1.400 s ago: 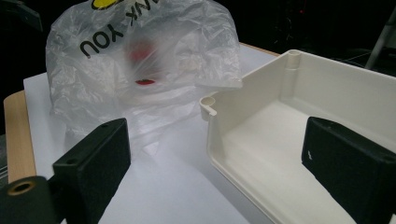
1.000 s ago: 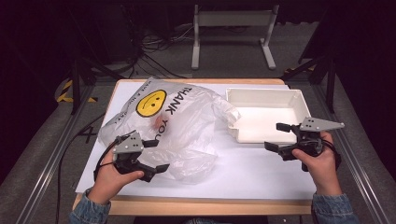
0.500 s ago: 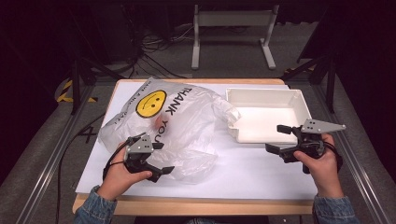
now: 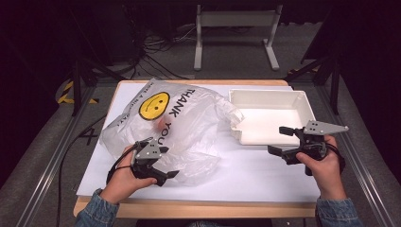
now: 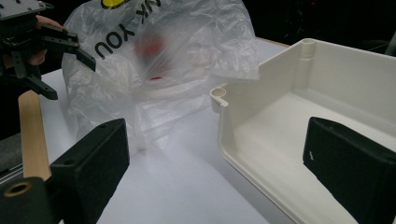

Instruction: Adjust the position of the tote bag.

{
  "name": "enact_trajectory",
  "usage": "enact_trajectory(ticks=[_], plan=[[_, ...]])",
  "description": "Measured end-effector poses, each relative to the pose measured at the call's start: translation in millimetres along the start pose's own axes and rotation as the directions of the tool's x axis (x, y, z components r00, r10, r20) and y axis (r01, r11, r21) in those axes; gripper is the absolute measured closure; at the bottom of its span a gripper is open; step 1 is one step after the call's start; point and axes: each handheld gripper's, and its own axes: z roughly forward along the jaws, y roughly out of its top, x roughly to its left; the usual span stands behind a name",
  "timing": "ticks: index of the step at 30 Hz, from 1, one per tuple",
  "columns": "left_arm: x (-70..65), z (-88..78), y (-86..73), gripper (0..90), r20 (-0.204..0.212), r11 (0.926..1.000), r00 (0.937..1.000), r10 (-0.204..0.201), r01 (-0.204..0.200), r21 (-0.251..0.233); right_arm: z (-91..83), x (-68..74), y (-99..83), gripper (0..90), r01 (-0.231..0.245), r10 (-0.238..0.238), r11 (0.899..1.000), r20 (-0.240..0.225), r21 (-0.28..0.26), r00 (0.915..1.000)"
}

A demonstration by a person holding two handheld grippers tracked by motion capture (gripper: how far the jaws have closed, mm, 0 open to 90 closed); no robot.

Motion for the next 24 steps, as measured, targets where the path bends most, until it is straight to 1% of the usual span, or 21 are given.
enact_trajectory(ticks=[1,4,5,7,8,9,11,12,13,16,17,18,21,24], plan=[[0.7,0.1,-0.5,19.5,-0.008,1.0000,1.0000,0.002,-0.002,0.005,0.2,-0.1,-0.2,7.3,-0.003,0.003,1.000,-0.001,0.000,1.0000],[2.5,0.3,-2.1,24.3,-0.010,0.9999,0.9999,0.001,-0.001,0.014,0.7,-0.5,-0.5,7.4,-0.003,0.003,1.000,-0.002,0.002,1.0000],[3.4,0.1,-2.9,28.3,-0.006,0.9998,1.0000,0.005,-0.005,0.019,0.9,-0.4,-0.5,7.3,-0.002,0.002,1.000,-0.003,0.002,1.0000],[3.9,-0.2,-3.3,39.2,-0.003,0.9997,0.9999,0.011,-0.011,0.023,1.2,-0.3,-0.5,7.3,-0.002,0.002,1.000,-0.004,0.002,1.0000],[4.2,-1.0,-3.6,39.2,-0.007,0.9995,0.9998,0.018,-0.018,0.025,1.4,-0.2,-0.4,7.3,-0.001,0.001,1.000,-0.005,0.001,1.0000],[4.0,-1.7,-3.6,44.9,-0.021,0.9989,0.9992,0.033,-0.032,0.033,1.7,0.1,-0.4,7.4,0.000,0.000,1.000,-0.006,0.002,1.0000],[3.4,-2.5,-3.4,53.2,-0.049,0.9965,0.9965,0.068,-0.065,0.052,2.2,0.3,-0.4,7.3,-0.002,0.002,1.000,-0.008,0.002,1.0000],[3.2,-3.1,-3.4,58.6,-0.052,0.9958,0.9957,0.076,-0.073,0.055,2.3,0.1,-0.5,7.3,-0.001,0.001,1.000,-0.008,0.004,1.0000],[3.1,-3.8,-3.4,65.5,-0.046,0.9955,0.9958,0.080,-0.077,0.056,2.5,0.1,-0.6,7.3,-0.001,0.001,1.000,-0.007,0.004,1.0000],[2.9,-7.2,-3.3,85.2,-0.046,0.9955,0.9953,0.085,-0.083,0.046,2.8,0.2,-0.5,7.4,-0.002,0.002,1.000,-0.009,0.005,1.0000],[3.1,-8.8,-3.1,88.5,-0.047,0.9955,0.9953,0.085,-0.083,0.045,2.8,0.0,-0.5,7.3,-0.002,0.002,1.000,-0.009,0.004,1.0000],[3.4,-10.4,-3.0,90.0,-0.050,0.9959,0.9953,0.083,-0.081,0.042,3.0,-0.2,-0.6,7.4,-0.003,0.003,1.000,-0.010,0.003,0.9999],[4.2,-16.2,-2.7,90.0,-0.061,0.9970,0.9955,0.073,-0.071,0.030,3.9,-0.6,-1.0,7.3,-0.005,0.005,1.000,-0.013,0.004,0.9999],[5.1,-24.3,-2.0,90.0,-0.069,0.9973,0.9950,0.073,-0.072,0.014,4.9,-0.5,-1.0,7.2,-0.007,0.007,1.000,-0.014,0.007,0.9999]])
